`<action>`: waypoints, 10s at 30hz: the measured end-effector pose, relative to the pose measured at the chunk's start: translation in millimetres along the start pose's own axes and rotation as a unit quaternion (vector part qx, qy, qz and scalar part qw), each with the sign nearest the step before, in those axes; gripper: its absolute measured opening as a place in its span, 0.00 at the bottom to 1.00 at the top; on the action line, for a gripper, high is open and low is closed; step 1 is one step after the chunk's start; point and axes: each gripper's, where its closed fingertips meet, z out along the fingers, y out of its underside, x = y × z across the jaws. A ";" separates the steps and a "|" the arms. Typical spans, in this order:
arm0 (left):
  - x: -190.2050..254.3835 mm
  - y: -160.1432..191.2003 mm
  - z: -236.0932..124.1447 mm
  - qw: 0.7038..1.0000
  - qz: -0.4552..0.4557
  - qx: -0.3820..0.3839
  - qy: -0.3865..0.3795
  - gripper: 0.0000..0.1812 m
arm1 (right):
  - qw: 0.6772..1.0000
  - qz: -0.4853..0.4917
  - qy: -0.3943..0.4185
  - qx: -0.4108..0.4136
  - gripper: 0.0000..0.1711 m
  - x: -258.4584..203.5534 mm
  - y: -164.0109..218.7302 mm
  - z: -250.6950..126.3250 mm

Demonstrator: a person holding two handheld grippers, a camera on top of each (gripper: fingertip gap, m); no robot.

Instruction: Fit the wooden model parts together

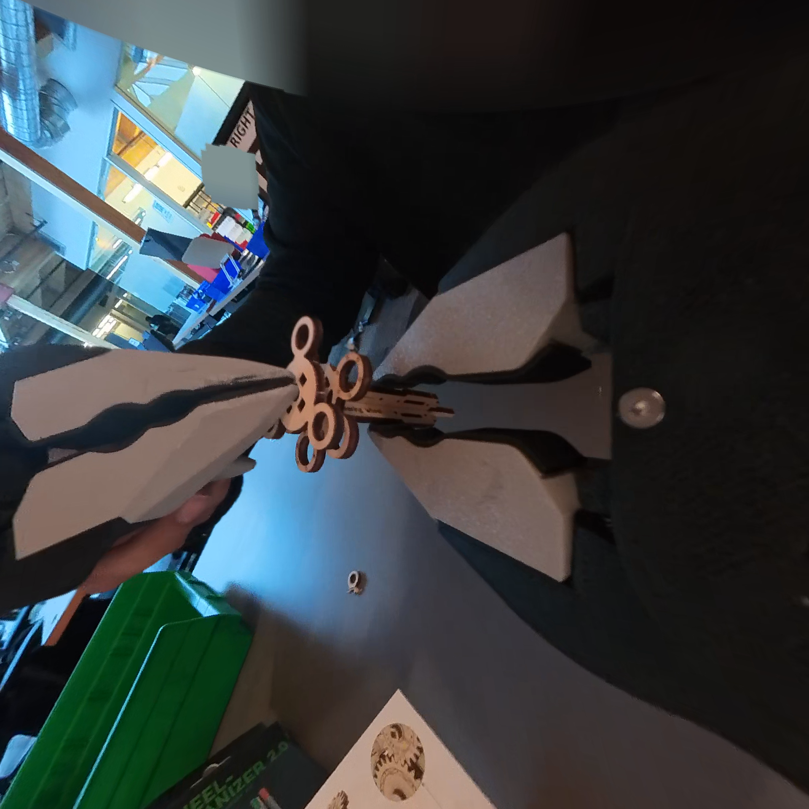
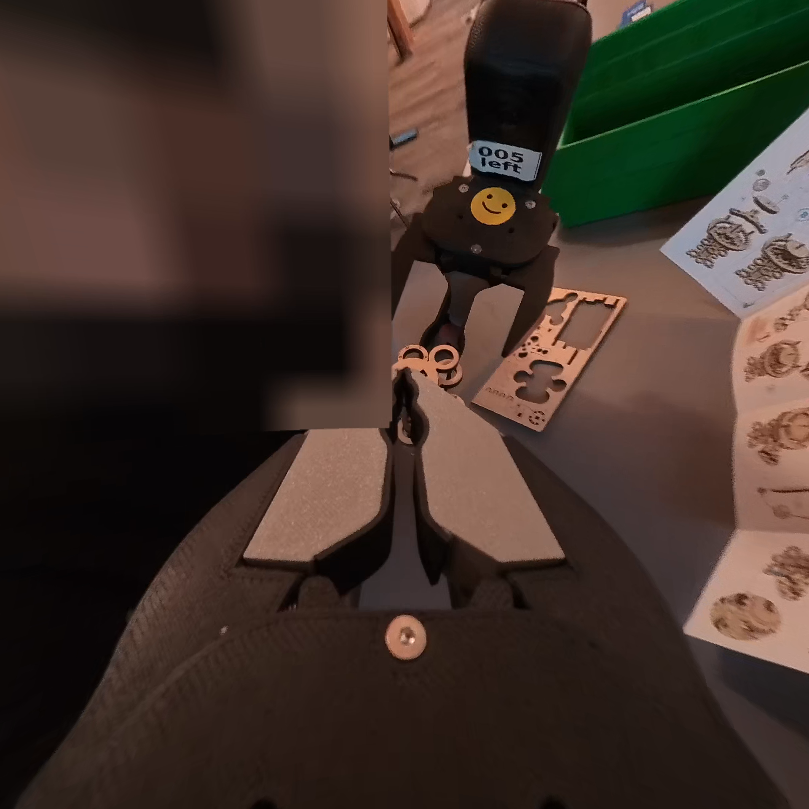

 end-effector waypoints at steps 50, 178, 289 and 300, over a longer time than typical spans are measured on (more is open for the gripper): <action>-38.8 93.1 35.0 0.967 0.216 -0.123 -0.052 0.07 | 0.961 -0.221 0.118 -0.119 0.02 14.5 92.2 22.4; -18.5 89.7 41.8 0.972 0.212 -0.097 -0.002 0.07 | 0.892 -0.387 0.177 -0.152 0.11 -4.2 105.3 25.0; -13.7 99.8 34.3 0.969 0.199 -0.135 0.056 0.07 | 0.877 -0.387 0.051 -0.281 0.03 -10.9 111.3 38.6; -7.8 102.5 31.4 0.965 0.202 -0.142 0.089 0.07 | 0.829 -0.440 -0.010 -0.343 0.03 -14.1 111.6 42.5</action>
